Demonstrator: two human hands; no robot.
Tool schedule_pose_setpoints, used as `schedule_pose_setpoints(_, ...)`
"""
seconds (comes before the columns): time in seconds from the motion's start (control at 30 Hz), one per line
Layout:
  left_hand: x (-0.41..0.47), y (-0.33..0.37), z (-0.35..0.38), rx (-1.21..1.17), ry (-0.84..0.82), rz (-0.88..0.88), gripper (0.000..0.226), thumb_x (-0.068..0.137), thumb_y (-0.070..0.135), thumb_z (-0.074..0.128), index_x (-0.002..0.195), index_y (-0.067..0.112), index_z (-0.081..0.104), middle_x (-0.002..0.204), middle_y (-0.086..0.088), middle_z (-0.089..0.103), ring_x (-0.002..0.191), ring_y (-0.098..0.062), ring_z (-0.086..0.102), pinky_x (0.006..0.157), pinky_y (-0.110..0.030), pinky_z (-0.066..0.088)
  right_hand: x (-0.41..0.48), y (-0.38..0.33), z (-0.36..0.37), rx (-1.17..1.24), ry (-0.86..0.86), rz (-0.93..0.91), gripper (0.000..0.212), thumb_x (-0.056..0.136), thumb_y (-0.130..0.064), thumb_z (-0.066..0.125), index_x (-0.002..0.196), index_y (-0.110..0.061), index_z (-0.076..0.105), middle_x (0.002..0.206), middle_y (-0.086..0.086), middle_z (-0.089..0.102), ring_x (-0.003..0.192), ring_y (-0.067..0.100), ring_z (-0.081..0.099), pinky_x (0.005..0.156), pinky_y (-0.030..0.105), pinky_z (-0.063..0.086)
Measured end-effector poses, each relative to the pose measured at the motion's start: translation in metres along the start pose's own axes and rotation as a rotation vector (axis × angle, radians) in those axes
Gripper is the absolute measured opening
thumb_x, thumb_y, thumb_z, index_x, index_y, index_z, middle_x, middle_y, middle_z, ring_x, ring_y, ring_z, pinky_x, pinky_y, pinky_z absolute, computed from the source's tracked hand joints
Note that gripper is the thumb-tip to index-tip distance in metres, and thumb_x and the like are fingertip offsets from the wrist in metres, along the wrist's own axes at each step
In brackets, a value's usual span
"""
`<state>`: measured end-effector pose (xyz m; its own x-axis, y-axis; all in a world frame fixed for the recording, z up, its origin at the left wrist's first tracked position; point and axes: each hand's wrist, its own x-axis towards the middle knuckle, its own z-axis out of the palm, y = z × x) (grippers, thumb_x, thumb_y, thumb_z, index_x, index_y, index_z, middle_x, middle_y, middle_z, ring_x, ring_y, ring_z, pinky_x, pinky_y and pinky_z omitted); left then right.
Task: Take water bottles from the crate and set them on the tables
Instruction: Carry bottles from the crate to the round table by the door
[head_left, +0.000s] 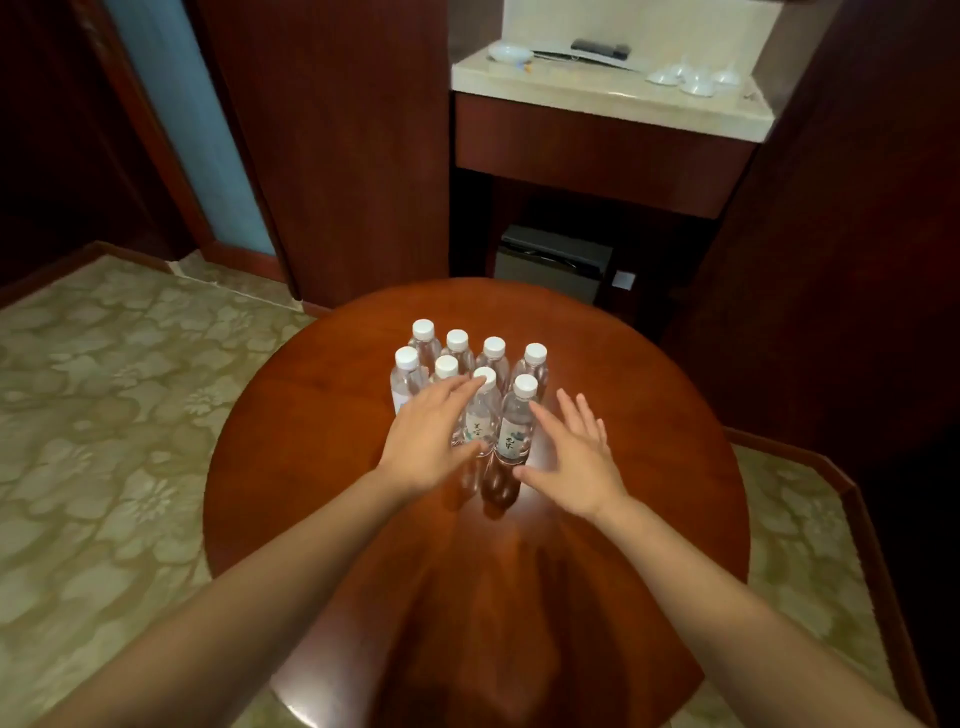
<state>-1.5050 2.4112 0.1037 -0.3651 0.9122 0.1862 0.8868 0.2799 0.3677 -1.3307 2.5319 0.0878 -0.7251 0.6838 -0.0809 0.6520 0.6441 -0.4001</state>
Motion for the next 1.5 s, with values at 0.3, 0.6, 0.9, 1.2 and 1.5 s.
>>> schedule_pose_setpoints(0.3,-0.096,0.037,0.000,0.103,-0.252,-0.443,0.101,0.086,0.059,0.062,0.155,0.037,-0.009,0.164,0.000,-0.017,0.151,-0.022,-0.015,0.121,-0.057,-0.002,-0.038,-0.013,0.001,-0.153,-0.211,-0.286,0.107,0.077,-0.070,0.063,0.157,-0.041,-0.002,0.162,0.000,-0.027,0.144,0.025,-0.036,0.113,0.060,-0.021)
schedule_pose_setpoints(0.6,-0.226,0.049,-0.024,0.124,-0.187,-0.798,0.109,0.080,0.072,0.058,0.151,0.044,-0.019,0.159,0.000,-0.032,0.148,-0.025,-0.025,0.116,-0.064,-0.005,-0.086,-0.081,0.024,-0.249,-0.309,-0.649,0.108,0.077,-0.071,0.062,0.156,-0.040,-0.005,0.164,0.003,-0.024,0.146,0.028,-0.032,0.116,0.062,-0.016)
schedule_pose_setpoints(0.9,-0.387,0.043,-0.071,0.130,-0.057,-1.178,0.109,0.078,0.081,0.049,0.150,0.042,-0.022,0.159,0.001,-0.033,0.148,-0.026,-0.025,0.116,-0.064,-0.004,-0.157,-0.207,0.071,-0.335,-0.440,-0.966,0.115,0.074,-0.070,0.067,0.156,-0.039,-0.007,0.163,0.006,-0.026,0.144,0.031,-0.035,0.113,0.063,-0.020)
schedule_pose_setpoints(1.2,-0.608,0.034,-0.121,0.132,0.058,-1.545,0.108,0.078,0.083,0.046,0.149,0.042,-0.024,0.159,0.002,-0.032,0.148,-0.028,-0.025,0.117,-0.064,-0.004,-0.305,-0.377,0.156,-0.410,-0.528,-1.302,0.116,0.072,-0.070,0.065,0.156,-0.037,-0.008,0.163,0.006,-0.024,0.145,0.033,-0.034,0.113,0.065,-0.019)
schedule_pose_setpoints(1.5,-0.840,0.060,-0.164,0.110,0.209,-1.888,0.108,0.079,0.080,0.048,0.150,0.041,-0.022,0.160,-0.001,-0.030,0.148,-0.030,-0.024,0.117,-0.065,-0.004,-0.507,-0.528,0.237,-0.408,-0.602,-1.633,0.117,0.072,-0.069,0.065,0.156,-0.038,-0.010,0.163,0.005,-0.024,0.145,0.033,-0.033,0.114,0.065,-0.018)
